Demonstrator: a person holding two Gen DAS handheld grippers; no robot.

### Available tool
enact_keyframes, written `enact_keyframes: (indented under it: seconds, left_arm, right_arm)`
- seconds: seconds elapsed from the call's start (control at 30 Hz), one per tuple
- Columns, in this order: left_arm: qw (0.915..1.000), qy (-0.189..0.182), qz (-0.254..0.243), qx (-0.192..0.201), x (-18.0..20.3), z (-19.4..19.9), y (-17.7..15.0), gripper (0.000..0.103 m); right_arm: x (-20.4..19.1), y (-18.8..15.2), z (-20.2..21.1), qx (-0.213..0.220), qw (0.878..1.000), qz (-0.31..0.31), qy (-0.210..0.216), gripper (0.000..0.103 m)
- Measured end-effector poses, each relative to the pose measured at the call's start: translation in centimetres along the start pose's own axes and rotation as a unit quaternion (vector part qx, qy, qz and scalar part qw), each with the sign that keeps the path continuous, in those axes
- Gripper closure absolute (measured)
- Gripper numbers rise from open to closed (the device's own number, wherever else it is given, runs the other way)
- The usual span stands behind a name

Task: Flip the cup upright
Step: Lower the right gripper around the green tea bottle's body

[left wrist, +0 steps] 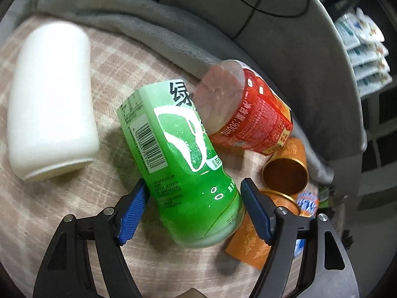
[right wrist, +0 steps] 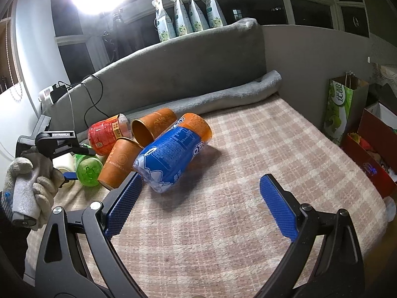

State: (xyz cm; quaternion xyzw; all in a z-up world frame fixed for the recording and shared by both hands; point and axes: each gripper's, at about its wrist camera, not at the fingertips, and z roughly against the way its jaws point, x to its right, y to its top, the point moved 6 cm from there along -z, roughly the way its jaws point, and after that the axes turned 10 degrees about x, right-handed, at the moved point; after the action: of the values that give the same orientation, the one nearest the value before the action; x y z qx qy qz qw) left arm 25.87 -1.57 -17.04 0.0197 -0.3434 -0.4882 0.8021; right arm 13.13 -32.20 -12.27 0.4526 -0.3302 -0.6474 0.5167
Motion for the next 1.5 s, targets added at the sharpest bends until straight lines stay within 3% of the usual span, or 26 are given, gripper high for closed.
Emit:
enact_keyframes:
  seconds: [0.4, 0.7, 0.9, 1.2, 1.5]
  left_arm:
    - [0.9997, -0.014, -0.020, 0.004, 0.2, 1.7, -1.4, 0.029]
    - [0.9987, -0.030, -0.037, -0.019, 0.2, 3.2, -5.7, 0.029]
    - [0.9962, -0.033, -0.076, -0.028, 0.5, 4.7, -8.8, 0.029]
    - [0.9905, -0.039, -0.122, -0.050, 0.5, 5.8, -10.8, 0.029]
    - [0.9860, -0.039, -0.152, -0.056, 0.2, 6.8, -11.5, 0.028]
  right_arm:
    - [0.1, -0.1, 0.0, -0.001, 1.000, 0.001, -0.001, 0.005]
    - [-1.1, -0.1, 0.6, 0.000, 1.000, 0.012, 0.009, 0.005]
    - [-1.8, -0.2, 1.0, -0.002, 1.000, 0.014, 0.017, 0.005]
    - [-3.5, -0.5, 1.6, -0.008, 0.999, 0.028, 0.032, 0.005]
    - [-5.4, -0.6, 0.9, -0.049, 0.995, 0.036, 0.075, 0.005]
